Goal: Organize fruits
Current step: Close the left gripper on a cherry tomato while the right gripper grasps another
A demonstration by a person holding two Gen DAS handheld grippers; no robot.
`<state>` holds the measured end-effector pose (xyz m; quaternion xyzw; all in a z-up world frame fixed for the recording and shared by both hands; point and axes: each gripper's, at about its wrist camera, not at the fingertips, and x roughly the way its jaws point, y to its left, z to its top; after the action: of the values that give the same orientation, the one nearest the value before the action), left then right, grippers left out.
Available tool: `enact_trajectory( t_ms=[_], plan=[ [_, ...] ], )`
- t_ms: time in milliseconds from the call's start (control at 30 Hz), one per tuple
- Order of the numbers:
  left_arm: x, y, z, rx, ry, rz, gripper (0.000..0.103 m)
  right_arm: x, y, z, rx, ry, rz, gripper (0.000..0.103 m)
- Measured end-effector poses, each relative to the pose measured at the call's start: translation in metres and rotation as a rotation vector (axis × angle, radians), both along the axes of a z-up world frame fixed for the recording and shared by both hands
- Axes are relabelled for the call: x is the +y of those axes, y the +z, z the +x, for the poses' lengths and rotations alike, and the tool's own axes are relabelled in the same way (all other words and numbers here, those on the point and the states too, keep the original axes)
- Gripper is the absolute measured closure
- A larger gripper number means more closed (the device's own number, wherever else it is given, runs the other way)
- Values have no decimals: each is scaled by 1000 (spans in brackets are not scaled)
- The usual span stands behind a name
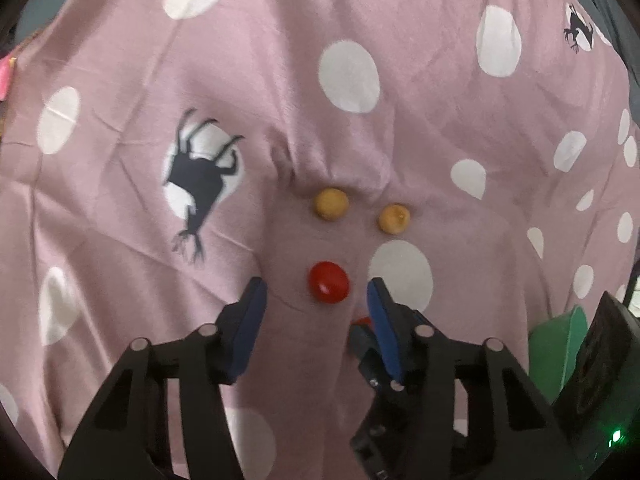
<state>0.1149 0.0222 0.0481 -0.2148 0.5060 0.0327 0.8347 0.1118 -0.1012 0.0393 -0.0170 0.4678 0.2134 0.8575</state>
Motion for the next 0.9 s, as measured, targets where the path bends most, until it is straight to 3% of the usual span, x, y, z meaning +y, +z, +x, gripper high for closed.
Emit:
enact_trajectory(
  t_ms=[333,433,733,900],
  plan=[
    [8,-16,15,37,1,-87,61,0,-16,9,54,6,-21,63],
    [9,-20,18,44,-11,-113,61,-1,-17,10,61,-3,-17,70],
    [-10,-34,35,77,-35,-71,64,-5,-16,11,70,-30,-20,71],
    [-14,-35,37,66,-18,-5,75,-23,-14,15,90,-101,-5,71]
  ],
)
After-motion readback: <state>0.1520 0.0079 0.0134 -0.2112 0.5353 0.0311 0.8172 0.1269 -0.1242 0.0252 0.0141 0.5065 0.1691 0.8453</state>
